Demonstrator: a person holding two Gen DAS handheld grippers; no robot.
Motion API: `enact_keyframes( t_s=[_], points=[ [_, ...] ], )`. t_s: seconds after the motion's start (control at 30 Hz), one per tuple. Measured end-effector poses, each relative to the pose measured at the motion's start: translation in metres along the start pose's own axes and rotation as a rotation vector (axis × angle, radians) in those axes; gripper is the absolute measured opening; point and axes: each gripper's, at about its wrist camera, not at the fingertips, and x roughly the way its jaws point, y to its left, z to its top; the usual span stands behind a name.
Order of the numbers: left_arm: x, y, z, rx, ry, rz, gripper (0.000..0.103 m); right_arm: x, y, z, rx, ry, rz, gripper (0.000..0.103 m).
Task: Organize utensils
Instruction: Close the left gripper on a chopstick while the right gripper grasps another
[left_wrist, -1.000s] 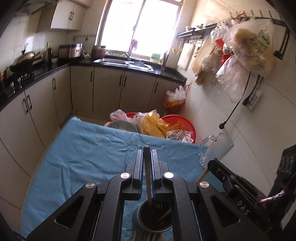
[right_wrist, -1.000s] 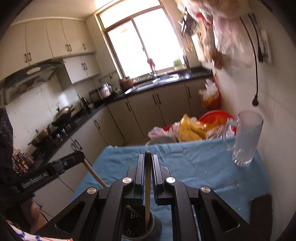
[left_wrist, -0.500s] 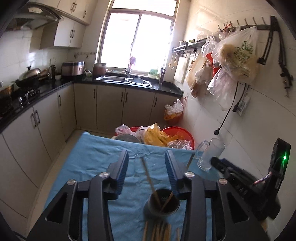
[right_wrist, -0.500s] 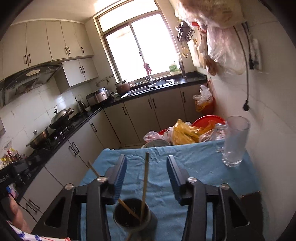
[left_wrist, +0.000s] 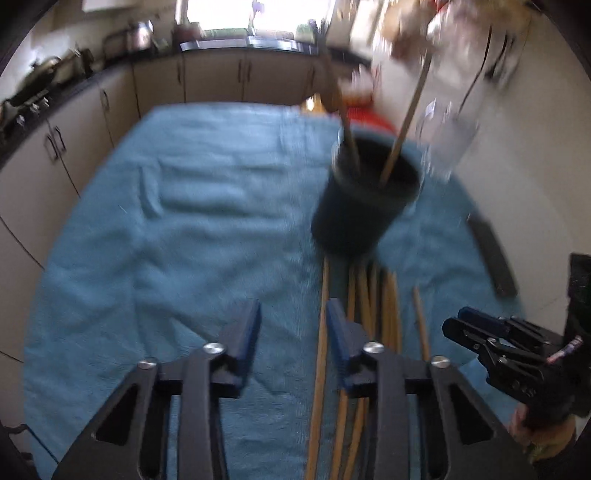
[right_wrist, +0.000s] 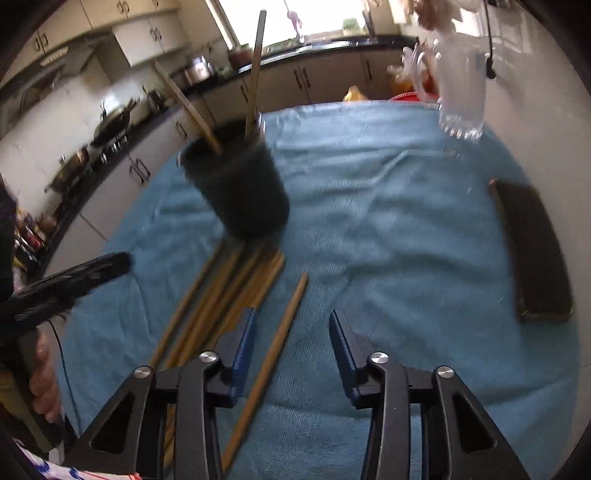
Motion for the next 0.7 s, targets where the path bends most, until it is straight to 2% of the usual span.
enact_keyframes(
  t_s=[0.2,0.27,0.4,0.43,0.47,0.5,0.7],
  points=[
    [0.034,-0.011,0.006,0.014,0.037,-0.009,0.028,0.023,0.002,0.009,-0.008,0.037,-0.028,0.034],
    [0.044,-0.016,0.011,0.038,0.050,0.004,0.027,0.027,0.005,0.010,-0.024,0.033,-0.049,0.028],
    [0.061,-0.022,0.019,0.077,0.077,0.026,0.015,0.033,0.012,0.015,-0.045,0.029,-0.075,0.011],
    [0.060,-0.023,0.019,0.085,0.079,0.031,0.013,0.034,0.012,0.017,-0.047,0.031,-0.074,0.011],
    [0.061,-0.025,0.018,0.097,0.079,0.054,0.005,0.034,0.011,0.018,-0.052,0.037,-0.074,0.010],
    [0.061,-0.025,0.018,0.108,0.076,0.068,0.006,0.034,0.012,0.017,-0.063,0.044,-0.077,0.010],
    [0.057,-0.014,0.017,0.085,0.094,0.032,0.006,0.030,0.002,0.017,-0.074,0.088,-0.080,0.009]
  ],
)
